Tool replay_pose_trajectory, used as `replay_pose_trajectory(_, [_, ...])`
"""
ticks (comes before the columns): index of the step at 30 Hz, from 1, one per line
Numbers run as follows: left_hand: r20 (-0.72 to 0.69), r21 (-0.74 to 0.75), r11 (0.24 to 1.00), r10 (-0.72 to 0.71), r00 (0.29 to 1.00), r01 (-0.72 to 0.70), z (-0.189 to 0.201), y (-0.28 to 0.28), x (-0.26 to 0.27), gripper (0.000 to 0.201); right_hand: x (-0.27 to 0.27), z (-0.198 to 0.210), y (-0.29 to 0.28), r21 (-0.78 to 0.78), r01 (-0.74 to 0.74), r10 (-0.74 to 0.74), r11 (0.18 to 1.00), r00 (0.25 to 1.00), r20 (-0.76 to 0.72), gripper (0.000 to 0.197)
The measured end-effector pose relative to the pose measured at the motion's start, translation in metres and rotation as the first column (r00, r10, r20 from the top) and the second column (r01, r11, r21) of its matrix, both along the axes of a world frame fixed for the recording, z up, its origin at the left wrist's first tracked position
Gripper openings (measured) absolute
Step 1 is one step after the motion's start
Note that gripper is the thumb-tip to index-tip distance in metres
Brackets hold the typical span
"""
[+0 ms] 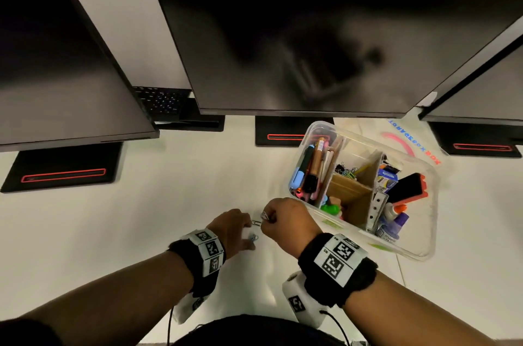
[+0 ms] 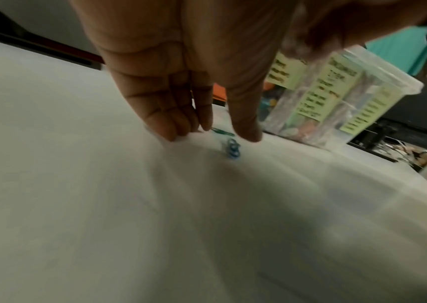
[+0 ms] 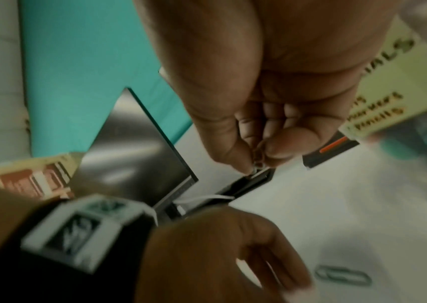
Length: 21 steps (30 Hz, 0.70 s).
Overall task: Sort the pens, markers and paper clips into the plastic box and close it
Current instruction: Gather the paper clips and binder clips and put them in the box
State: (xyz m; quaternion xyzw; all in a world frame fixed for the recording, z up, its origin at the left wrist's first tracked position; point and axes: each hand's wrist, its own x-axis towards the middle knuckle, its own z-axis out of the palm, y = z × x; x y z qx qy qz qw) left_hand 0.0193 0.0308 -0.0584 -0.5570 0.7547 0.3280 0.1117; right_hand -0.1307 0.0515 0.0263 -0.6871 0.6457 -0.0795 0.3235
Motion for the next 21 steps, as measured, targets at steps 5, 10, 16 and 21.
replay_pose_trajectory(5, [0.031,-0.054,0.998,0.017,0.999,-0.015,-0.007,0.006,-0.018,0.021,-0.024,0.035,-0.006,-0.057,0.092,-0.081,0.994,0.982,0.168,0.006])
replay_pose_trajectory(10, [0.075,-0.063,0.996,-0.051,0.996,0.056,-0.002,0.005,-0.019,0.020,-0.062,0.062,-0.023,-0.051,0.258,-0.237,0.965,0.935,0.262,0.005])
replay_pose_trajectory(16, [0.065,-0.167,0.982,-0.083,0.994,0.093,-0.005,0.001,-0.023,0.017,-0.123,0.076,-0.049,-0.041,0.476,-0.448,0.878,0.850,0.277,0.023])
replay_pose_trajectory(21, [0.088,-0.123,0.988,-0.083,0.993,0.093,-0.008,-0.011,-0.025,0.025,-0.160,0.070,-0.065,0.017,0.561,-0.552,0.828,0.809,0.202,0.017])
